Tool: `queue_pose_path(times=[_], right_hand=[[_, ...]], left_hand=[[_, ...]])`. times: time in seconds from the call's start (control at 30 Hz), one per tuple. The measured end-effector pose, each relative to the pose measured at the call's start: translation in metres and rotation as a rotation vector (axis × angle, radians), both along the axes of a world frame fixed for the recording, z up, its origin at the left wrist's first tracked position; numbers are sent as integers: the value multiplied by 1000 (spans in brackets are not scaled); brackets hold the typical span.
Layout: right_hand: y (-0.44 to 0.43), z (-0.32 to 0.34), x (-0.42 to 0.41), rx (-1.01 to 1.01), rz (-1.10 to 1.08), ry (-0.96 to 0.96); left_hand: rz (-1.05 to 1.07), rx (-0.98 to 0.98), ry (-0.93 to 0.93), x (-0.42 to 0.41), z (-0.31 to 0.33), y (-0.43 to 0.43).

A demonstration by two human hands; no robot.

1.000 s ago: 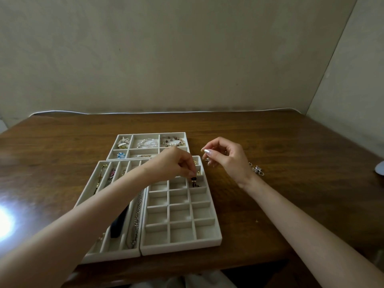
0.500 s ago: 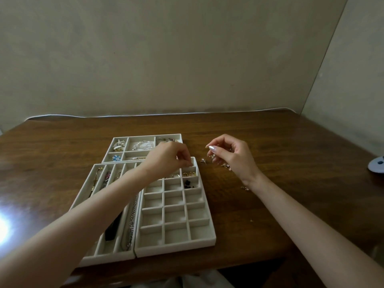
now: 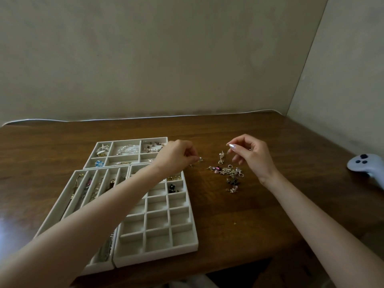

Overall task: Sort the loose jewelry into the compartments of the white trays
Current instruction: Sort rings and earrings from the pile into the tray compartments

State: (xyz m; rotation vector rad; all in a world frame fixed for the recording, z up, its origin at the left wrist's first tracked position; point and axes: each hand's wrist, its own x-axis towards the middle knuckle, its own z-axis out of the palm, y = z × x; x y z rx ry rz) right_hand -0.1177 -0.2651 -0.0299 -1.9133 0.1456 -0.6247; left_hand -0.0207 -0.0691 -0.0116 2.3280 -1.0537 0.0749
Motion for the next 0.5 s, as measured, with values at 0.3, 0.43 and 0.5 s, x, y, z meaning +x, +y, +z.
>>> queue_pose_path(times=[0.3, 0.43, 0.5], right_hand=[[-26, -15, -11, -217, -34, 137], [-26, -27, -10, -323, -19, 128], [-26, -31, -9, -364, 14, 132]], left_hand=[[-6, 74, -3, 1, -25, -36], [-48, 132, -61, 6, -32, -51], [-86, 225, -112, 7, -34, -59]])
